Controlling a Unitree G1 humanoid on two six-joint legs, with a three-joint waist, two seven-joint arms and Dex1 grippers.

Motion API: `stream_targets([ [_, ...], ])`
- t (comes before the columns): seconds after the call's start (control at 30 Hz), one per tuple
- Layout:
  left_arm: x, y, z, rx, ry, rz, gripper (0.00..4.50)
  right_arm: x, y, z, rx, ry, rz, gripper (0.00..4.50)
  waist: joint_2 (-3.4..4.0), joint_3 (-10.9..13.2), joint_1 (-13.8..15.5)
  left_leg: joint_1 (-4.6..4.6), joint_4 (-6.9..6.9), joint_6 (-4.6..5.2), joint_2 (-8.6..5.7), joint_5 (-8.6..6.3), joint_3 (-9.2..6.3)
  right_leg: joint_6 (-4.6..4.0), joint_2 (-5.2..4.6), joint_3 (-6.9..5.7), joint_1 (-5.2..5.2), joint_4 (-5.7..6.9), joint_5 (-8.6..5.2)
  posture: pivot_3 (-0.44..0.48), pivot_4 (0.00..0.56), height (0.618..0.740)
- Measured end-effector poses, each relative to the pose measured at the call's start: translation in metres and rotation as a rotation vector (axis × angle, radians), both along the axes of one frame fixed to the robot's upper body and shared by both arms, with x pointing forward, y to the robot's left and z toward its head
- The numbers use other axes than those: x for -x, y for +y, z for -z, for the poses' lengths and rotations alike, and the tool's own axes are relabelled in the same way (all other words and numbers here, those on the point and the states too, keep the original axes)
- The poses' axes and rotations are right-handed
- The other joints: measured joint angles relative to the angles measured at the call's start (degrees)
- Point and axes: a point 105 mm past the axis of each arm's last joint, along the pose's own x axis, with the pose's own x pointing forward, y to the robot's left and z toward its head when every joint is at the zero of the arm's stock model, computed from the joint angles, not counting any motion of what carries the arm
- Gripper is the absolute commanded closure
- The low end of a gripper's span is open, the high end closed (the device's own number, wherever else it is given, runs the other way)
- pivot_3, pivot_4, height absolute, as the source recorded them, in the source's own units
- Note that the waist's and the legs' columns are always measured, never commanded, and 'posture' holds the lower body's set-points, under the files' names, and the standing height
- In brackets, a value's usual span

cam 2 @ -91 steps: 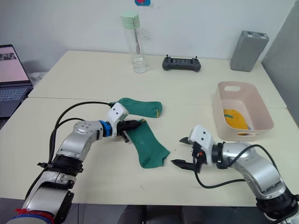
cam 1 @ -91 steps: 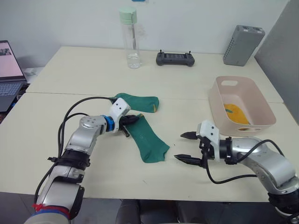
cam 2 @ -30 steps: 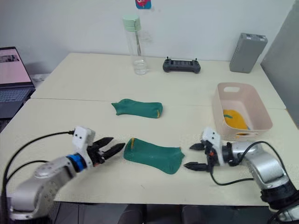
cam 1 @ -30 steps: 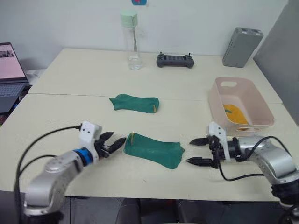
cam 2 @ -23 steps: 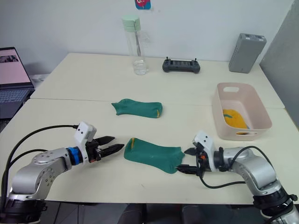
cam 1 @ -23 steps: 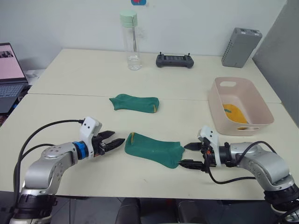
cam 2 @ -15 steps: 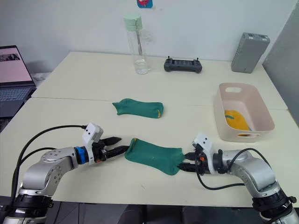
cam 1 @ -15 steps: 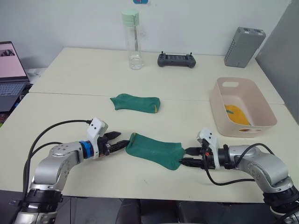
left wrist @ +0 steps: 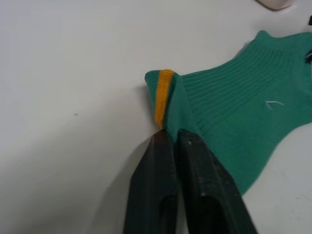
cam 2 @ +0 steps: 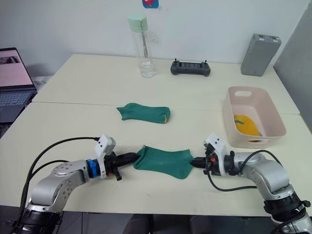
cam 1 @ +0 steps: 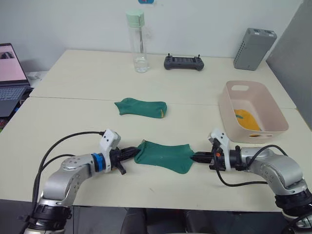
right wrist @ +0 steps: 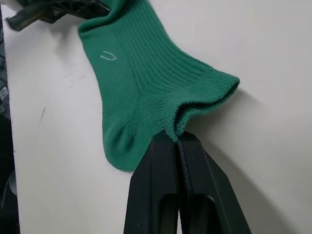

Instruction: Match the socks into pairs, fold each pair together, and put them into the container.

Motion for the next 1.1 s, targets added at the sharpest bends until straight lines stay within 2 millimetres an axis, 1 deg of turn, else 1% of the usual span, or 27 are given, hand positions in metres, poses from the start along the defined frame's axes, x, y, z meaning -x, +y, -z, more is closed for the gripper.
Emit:
stream_targets([
  [0.07,0.002,-0.001,0.001,0.002,0.010,-0.008,4.48,-0.003,-0.003,-0.002,0.008,-0.012,0.002,4.50,0.00,0.00,-0.01,0.00,0.00,0.00,0.01,0.00,-0.02,0.00,0.03,-0.01,-0.01,0.01,0.00,0.000,0.150,0.740],
  [0.13,0.001,0.003,0.000,0.000,0.008,-0.034,4.48,-0.006,-0.004,-0.002,0.006,-0.016,0.006,4.50,0.00,0.00,-0.05,0.00,0.00,0.00,0.03,0.00,-0.03,0.00,0.05,-0.01,-0.02,0.01,0.00,0.000,0.150,0.740],
  [0.23,-0.001,0.015,-0.005,0.014,0.014,-0.109,4.48,-0.007,-0.003,-0.003,0.000,-0.023,0.007,4.50,0.00,0.00,-0.09,0.00,0.00,0.00,0.03,0.00,-0.02,0.01,0.05,0.01,-0.02,0.01,0.00,0.000,0.150,0.740],
  [0.4,0.000,0.036,-0.020,0.029,0.009,-0.205,4.48,-0.007,-0.001,-0.004,-0.009,-0.026,0.007,4.50,0.00,0.00,-0.09,0.00,-0.02,0.00,0.03,0.00,-0.02,0.00,0.05,0.00,-0.04,0.01,-0.01,0.000,0.150,0.740],
  [0.47,0.003,0.043,-0.018,0.017,0.033,-0.228,4.48,-0.008,-0.001,-0.003,-0.007,-0.027,0.019,4.50,-0.01,0.00,-0.11,0.00,-0.02,0.00,0.04,0.00,-0.02,-0.01,0.05,0.00,-0.05,0.01,-0.02,0.000,0.150,0.740],
  [0.57,0.010,0.039,-0.007,0.016,0.082,-0.218,4.48,-0.009,0.005,-0.001,-0.030,-0.021,0.032,4.50,0.00,0.00,-0.11,0.00,-0.03,0.00,0.03,0.00,0.01,-0.02,0.04,0.03,-0.07,0.00,-0.02,0.000,0.150,0.740],
  [0.63,0.010,0.036,-0.003,0.030,0.097,-0.234,4.48,-0.009,0.006,0.000,-0.031,-0.015,0.040,4.50,-0.01,0.00,0.00,0.00,-0.02,0.00,0.03,0.00,-0.01,-0.05,0.04,0.01,-0.07,0.00,-0.03,0.000,0.150,0.740],
  [0.73,0.007,0.034,-0.002,0.049,0.109,-0.260,4.48,-0.010,0.005,0.001,-0.023,-0.003,0.051,4.50,-0.01,0.00,0.05,0.00,-0.02,0.00,0.03,0.00,-0.01,-0.06,0.04,0.02,-0.06,0.00,-0.04,0.000,0.150,0.740],
  [0.83,0.005,0.033,-0.005,0.048,0.099,-0.259,4.48,-0.011,0.001,0.004,-0.011,0.011,0.062,4.50,-0.01,0.00,-0.06,0.00,-0.02,0.00,0.03,0.00,0.00,-0.06,0.04,0.02,-0.07,0.00,-0.04,0.000,0.150,0.740],
  [0.9,0.004,0.032,-0.006,0.049,0.095,-0.255,4.50,-0.013,0.000,0.003,-0.007,0.008,0.065,4.04,-0.01,0.00,-0.08,0.00,-0.03,0.00,0.03,0.00,0.01,-0.04,0.04,0.03,-0.08,0.00,-0.02,0.000,0.150,0.740],
  [0.93,0.003,0.032,-0.007,0.051,0.091,-0.251,4.07,-0.015,0.000,0.001,-0.007,-0.004,0.068,3.86,-0.01,0.00,-0.08,0.00,-0.03,0.00,0.03,0.00,0.01,-0.04,0.05,0.03,-0.08,0.00,-0.02,0.000,0.150,0.740],
  [0.97,0.002,0.031,-0.008,0.055,0.087,-0.247,3.89,-0.017,0.000,-0.001,-0.009,-0.016,0.071,3.57,-0.01,0.00,-0.08,0.00,-0.03,0.00,0.03,0.00,0.01,-0.03,0.05,0.02,-0.08,0.00,-0.02,0.000,0.150,0.740],
  [1.03,0.003,0.030,-0.012,0.069,0.088,-0.231,3.23,-0.023,-0.001,-0.007,-0.017,-0.051,0.087,2.84,-0.01,0.00,-0.09,0.00,-0.04,0.00,0.03,0.00,0.01,-0.03,0.05,0.02,-0.08,0.00,-0.02,0.000,0.150,0.740],
  [1.1,0.008,0.033,-0.015,0.057,0.094,-0.215,2.61,-0.027,-0.005,-0.014,-0.022,-0.090,0.105,2.13,-0.01,0.00,-0.11,-0.01,-0.10,-0.01,0.03,0.00,0.02,-0.04,0.04,0.03,-0.10,0.00,-0.03,0.000,0.150,0.740],
])
